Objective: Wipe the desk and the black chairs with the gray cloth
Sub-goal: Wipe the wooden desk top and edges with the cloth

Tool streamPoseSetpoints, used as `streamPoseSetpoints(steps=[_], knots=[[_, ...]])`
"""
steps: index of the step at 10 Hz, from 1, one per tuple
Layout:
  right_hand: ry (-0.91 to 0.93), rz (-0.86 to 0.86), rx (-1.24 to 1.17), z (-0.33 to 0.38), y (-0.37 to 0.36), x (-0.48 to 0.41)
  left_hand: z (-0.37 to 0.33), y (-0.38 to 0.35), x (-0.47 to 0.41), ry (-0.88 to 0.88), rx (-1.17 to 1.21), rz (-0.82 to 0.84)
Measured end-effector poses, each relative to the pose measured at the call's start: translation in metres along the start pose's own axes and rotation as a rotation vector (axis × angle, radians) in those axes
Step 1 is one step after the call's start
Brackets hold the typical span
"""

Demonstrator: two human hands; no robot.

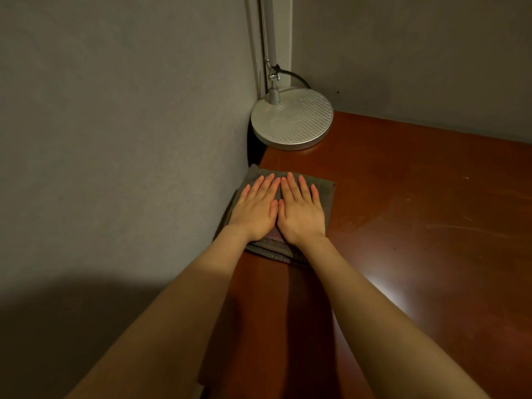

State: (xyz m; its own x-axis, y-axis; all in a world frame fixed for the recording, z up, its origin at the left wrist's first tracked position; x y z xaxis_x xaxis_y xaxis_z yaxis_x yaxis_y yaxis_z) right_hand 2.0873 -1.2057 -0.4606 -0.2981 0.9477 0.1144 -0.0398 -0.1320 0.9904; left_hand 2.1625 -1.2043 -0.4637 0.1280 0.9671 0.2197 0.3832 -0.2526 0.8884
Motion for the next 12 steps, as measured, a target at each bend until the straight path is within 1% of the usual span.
streamPoseSetpoints(steps=[4,8,10,12], knots=[[0.035,0.001,0.008,0.042,-0.014,0.073,0.015,-0.017,0.086,0.011,0.013,-0.018],[0.118,0.023,-0.007,0.081,-0.026,0.148,0.026,-0.035,0.174,0.102,0.009,-0.055],[0.160,0.033,-0.014,0.094,-0.031,0.193,0.024,-0.050,0.220,0.144,0.029,-0.060],[0.171,0.038,0.003,0.099,-0.036,0.213,0.021,-0.056,0.242,0.148,0.031,-0.078]])
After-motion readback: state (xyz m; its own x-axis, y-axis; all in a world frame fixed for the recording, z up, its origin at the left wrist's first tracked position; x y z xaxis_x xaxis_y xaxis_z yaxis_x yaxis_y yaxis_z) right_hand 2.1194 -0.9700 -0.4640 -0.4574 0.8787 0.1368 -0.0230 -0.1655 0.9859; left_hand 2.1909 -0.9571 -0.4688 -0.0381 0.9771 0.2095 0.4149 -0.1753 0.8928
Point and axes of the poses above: each hand's wrist, its own x-axis away from the middle knuckle, its own y-axis out of the back of the hand, z = x × y, the point moved 10 cm from there along -x, towards the middle knuckle, and after that the axes turned 12 degrees about x, right-handed, at the moved point
